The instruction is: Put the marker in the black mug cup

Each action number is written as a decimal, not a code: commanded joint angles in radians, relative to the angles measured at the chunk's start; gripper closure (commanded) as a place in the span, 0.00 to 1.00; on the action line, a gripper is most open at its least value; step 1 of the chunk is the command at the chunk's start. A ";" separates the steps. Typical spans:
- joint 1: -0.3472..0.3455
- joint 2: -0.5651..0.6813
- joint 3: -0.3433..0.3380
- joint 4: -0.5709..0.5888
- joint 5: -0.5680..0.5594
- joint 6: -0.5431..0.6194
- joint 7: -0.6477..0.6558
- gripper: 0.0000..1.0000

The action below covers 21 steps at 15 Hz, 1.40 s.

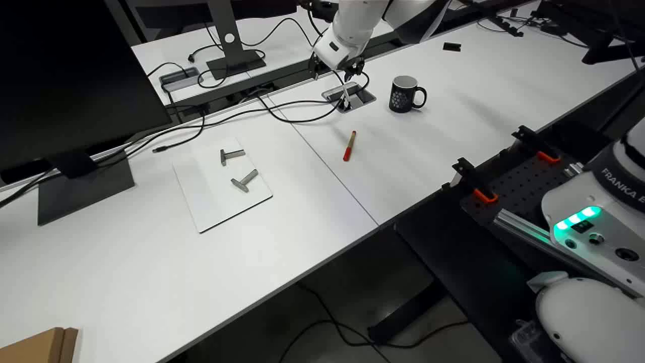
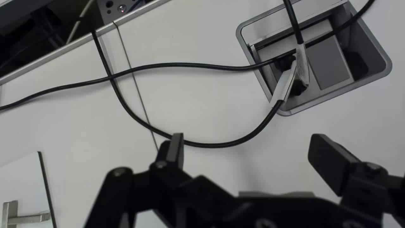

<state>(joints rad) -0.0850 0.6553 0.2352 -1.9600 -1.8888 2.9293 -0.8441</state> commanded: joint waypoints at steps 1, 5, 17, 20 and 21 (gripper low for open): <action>0.063 -0.008 -0.069 0.006 0.011 0.032 0.018 0.00; 0.063 -0.008 -0.069 0.006 0.011 0.032 0.018 0.00; 0.069 0.079 -0.073 -0.024 0.244 -0.017 -0.119 0.00; 0.052 0.120 -0.058 -0.025 0.378 -0.032 -0.154 0.00; 0.049 0.128 -0.055 -0.025 0.415 -0.042 -0.158 0.00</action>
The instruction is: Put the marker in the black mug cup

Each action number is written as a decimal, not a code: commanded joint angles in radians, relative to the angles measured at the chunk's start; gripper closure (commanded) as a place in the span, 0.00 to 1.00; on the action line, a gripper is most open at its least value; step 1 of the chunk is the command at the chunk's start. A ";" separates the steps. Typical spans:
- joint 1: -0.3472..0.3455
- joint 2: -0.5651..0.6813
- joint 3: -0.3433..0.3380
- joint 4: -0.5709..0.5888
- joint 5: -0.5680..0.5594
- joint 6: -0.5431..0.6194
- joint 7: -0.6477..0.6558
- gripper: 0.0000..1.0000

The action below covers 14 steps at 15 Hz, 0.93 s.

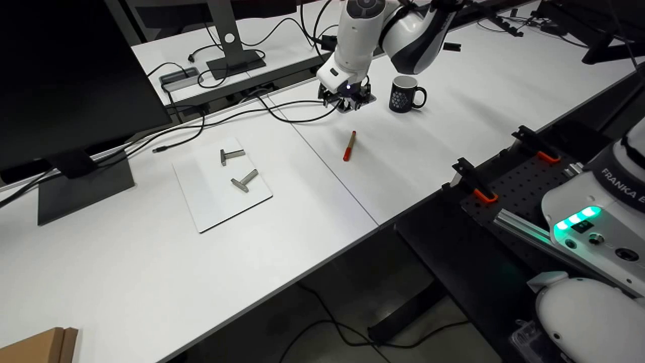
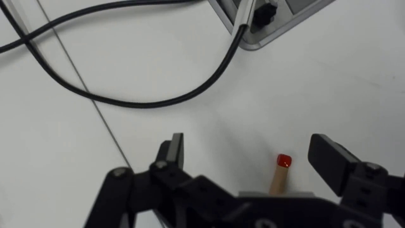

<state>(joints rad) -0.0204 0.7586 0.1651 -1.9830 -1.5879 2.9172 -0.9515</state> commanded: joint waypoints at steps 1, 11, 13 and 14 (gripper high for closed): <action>-0.016 0.030 0.018 -0.003 0.149 -0.044 -0.051 0.00; -0.046 0.092 0.037 0.004 0.306 -0.056 -0.082 0.00; -0.056 0.108 0.044 0.003 0.327 -0.065 -0.095 0.00; -0.060 0.115 0.047 0.003 0.335 -0.067 -0.102 0.00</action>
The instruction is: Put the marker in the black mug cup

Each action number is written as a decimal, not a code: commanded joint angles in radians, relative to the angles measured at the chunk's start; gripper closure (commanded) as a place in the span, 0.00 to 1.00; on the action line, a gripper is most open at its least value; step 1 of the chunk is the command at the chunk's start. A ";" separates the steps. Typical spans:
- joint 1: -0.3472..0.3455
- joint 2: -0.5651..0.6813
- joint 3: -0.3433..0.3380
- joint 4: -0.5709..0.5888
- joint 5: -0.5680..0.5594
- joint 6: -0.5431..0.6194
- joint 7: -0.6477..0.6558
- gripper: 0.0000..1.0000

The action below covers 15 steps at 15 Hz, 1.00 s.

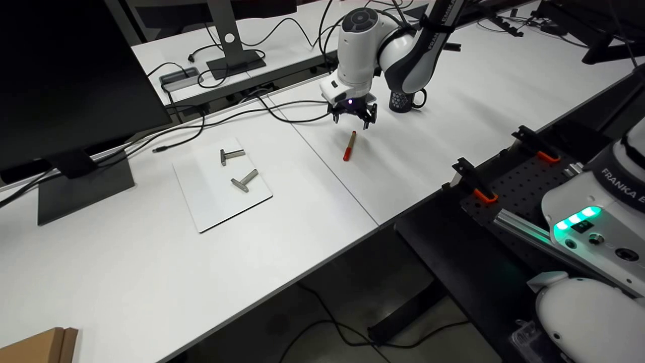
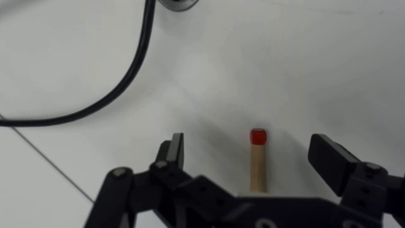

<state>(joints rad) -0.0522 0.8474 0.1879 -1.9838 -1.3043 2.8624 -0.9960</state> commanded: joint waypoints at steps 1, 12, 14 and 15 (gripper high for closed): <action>-0.032 0.033 0.027 0.004 0.060 -0.014 -0.066 0.00; -0.028 0.054 0.023 0.003 0.173 0.003 -0.152 0.88; -0.020 0.050 0.018 0.005 0.184 0.004 -0.152 1.00; -0.017 0.045 0.015 0.005 0.187 0.008 -0.150 1.00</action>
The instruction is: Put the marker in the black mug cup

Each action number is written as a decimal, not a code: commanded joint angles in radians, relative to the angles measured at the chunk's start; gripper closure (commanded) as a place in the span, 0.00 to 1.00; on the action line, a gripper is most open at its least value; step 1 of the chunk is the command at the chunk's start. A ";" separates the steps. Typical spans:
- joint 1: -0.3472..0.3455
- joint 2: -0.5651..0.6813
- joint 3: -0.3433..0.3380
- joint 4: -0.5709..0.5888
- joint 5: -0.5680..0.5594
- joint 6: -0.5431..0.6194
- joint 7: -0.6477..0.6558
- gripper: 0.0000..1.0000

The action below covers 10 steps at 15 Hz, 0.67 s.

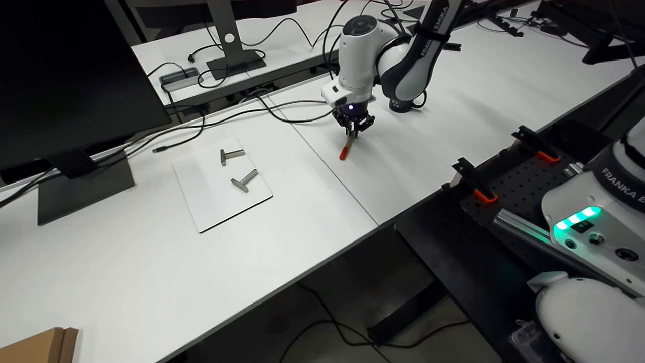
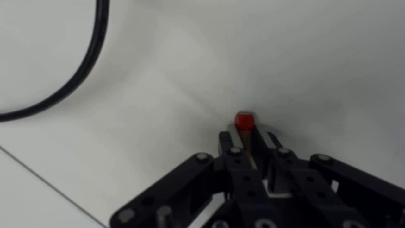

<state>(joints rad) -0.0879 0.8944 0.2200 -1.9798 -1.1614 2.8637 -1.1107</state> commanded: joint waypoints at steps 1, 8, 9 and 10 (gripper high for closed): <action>0.021 -0.004 -0.020 0.000 0.047 0.006 -0.035 0.98; 0.104 -0.108 -0.136 -0.011 -0.101 0.013 0.210 0.97; 0.120 -0.126 -0.157 -0.012 -0.129 0.004 0.253 0.97; 0.137 -0.149 -0.179 -0.016 -0.163 -0.004 0.297 0.97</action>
<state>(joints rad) -0.0128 0.8252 0.1128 -1.9684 -1.2368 2.8703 -0.9495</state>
